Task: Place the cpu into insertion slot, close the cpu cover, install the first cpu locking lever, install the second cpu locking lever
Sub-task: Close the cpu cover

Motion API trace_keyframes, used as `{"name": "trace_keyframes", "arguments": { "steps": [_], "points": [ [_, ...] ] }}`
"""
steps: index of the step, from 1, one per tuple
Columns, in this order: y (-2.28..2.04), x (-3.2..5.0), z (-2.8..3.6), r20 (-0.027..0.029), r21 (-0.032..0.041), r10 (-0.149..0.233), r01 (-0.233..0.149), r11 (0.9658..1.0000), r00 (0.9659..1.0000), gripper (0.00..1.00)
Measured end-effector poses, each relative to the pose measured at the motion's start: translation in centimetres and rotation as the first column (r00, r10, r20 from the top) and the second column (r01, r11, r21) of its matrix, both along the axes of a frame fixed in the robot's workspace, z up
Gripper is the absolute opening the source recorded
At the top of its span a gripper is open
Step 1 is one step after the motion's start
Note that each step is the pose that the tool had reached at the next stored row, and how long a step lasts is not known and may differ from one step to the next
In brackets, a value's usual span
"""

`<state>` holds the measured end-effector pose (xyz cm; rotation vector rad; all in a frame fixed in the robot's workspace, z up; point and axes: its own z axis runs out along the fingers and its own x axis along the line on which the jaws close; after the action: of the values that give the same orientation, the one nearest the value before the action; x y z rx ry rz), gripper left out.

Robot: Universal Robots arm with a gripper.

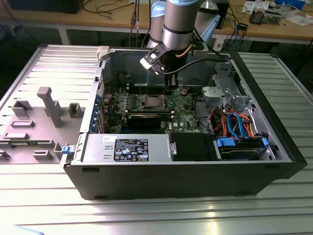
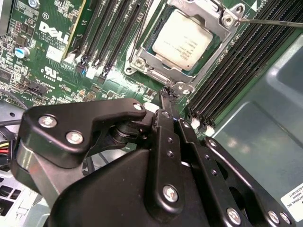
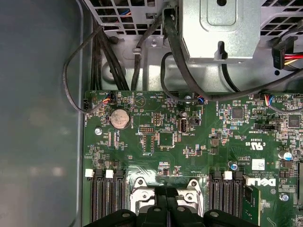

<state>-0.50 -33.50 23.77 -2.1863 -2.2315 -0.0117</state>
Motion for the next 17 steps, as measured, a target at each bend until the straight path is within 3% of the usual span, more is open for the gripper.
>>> {"name": "trace_keyframes", "arguments": {
  "steps": [17],
  "points": [
    [-0.05, -0.42, -0.1, -0.0001, 0.0, 0.003, -0.003, 1.0, 1.0, 0.11]
  ]
}}
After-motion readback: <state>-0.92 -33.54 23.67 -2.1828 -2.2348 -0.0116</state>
